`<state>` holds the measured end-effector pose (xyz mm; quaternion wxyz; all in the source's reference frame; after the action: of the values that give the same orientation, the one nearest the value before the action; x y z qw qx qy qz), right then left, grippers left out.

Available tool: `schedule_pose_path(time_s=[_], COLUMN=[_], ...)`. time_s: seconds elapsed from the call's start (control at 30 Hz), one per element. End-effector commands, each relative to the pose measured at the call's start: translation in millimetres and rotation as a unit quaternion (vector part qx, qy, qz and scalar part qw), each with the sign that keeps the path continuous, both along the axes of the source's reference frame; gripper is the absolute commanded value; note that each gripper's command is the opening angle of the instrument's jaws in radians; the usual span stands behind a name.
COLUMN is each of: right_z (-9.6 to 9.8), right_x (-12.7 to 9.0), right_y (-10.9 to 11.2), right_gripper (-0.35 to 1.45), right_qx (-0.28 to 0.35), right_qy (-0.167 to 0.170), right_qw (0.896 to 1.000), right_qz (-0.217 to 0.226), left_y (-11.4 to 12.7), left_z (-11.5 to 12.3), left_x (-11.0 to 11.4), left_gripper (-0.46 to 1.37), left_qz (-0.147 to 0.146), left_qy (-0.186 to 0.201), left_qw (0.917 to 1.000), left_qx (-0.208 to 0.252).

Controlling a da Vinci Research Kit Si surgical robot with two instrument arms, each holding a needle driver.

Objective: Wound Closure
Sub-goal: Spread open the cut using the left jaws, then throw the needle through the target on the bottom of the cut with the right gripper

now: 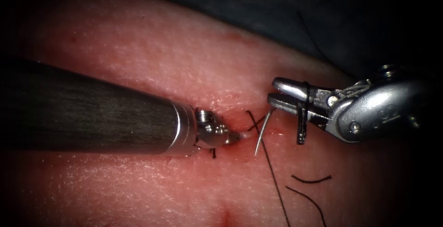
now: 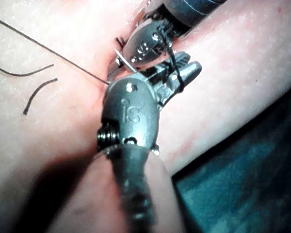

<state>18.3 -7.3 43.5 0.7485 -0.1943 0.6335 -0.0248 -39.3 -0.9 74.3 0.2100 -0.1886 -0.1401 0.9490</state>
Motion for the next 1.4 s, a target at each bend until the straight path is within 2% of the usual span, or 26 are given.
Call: schedule_pose_path(time_s=[0.03,0.07,0.1,0.23,0.33,0.47,0.6,0.9,1.4], right_z=[0.3,0.5,1.0,2.9,4.3,5.1,4.9,5.2,8.1], right_x=[0.1,0.1,0.2,0.6,0.8,0.9,0.8,0.6,0.8], right_y=[-0.1,-0.1,-0.2,-0.4,-0.5,-0.4,-0.3,-0.1,-0.7], right_gripper=[-0.35,-0.35,-0.35,-0.35,-0.35,-0.35,-0.35,-0.35,-0.35], right_qx=[-0.002,-0.003,-0.003,-0.008,-0.012,-0.016,-0.015,-0.018,-0.032], right_qy=[-0.001,-0.002,-0.004,-0.013,-0.018,-0.018,-0.018,-0.021,-0.034], right_qw=[1.000,1.000,1.000,1.000,1.000,1.000,1.000,1.000,0.999], right_qz=[0.002,0.001,0.000,-0.004,-0.006,-0.004,-0.004,-0.005,-0.012], left_y=[0.0,-0.1,-0.2,-0.4,0.0,0.5,-0.1,-0.4,-0.7], left_z=[-0.1,-0.2,-0.2,-0.2,-0.3,-0.6,-0.9,-0.9,-1.2], left_x=[0.1,0.1,0.2,0.0,-0.4,-1.1,-1.7,-2.5,-2.7], left_gripper=[-0.09,0.09,0.34,0.66,0.78,0.78,0.91,0.86,0.87], left_qz=[-0.002,-0.005,-0.012,-0.026,-0.032,-0.037,-0.037,-0.034,-0.026], left_qy=[0.000,0.000,0.002,0.003,0.006,0.006,0.002,-0.009,-0.015], left_qw=[1.0000,1.0000,0.9999,0.9995,0.9992,0.9990,0.9988,0.9984,0.9983], left_qx=[0.005,0.006,0.009,0.017,0.021,0.023,0.031,0.044,0.049])
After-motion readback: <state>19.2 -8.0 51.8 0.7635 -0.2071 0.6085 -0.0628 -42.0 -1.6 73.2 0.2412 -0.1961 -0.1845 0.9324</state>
